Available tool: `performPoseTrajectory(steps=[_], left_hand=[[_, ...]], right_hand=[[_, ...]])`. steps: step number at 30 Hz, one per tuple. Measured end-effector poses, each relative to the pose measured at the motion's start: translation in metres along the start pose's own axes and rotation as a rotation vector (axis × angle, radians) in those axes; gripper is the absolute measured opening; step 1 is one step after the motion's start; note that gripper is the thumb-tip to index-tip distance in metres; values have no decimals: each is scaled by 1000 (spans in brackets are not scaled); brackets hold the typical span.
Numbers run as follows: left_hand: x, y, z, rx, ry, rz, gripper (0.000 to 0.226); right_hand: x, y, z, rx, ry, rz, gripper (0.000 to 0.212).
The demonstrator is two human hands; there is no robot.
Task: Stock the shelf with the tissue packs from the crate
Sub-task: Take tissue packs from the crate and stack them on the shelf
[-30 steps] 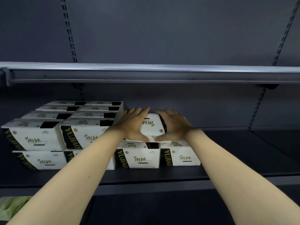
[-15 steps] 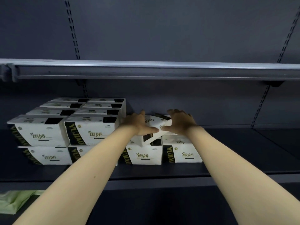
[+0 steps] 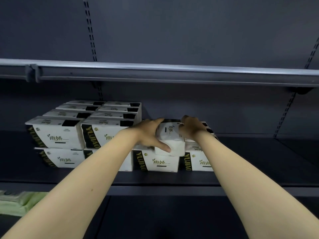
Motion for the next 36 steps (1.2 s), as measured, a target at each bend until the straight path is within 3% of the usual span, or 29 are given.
performPoseTrajectory(steps=[2,7,12,16,20,23,29,36], left_hand=[[-4,4,-3,68,7,-21,125],[-5,6,4,419,8,2,119],[-6,6,2,650,61,-7,119],[-10,11,1,688,106,-33,120],[-10,17,0,602,112,15,126],[-4,23,-3,525,144,64,125],[11,22,-8,495,186,203,114],[32,21,-5,616,198,400,75]], right_hand=[[1,1,-3,-11,-16,-11,46],[5,-5,-21,-120,-96,-60,97],[-1,-18,-36,-270,-194,-163,106],[5,-23,-44,-81,-168,-213,114],[5,-15,-48,-154,-40,-181,108],[2,-1,-48,-360,160,-75,94],[3,0,-41,-604,544,171,90],[13,-28,-43,-585,703,387,90]])
Point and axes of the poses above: each hand's wrist, its own x-axis towards the middle knuckle, its own y-axis out of the back of the hand, z = x × y, the point moved 5 cm from there along x, towards the middle knuckle, and after that the axes turned 4 degrees about -z, right-handed, at the moved point
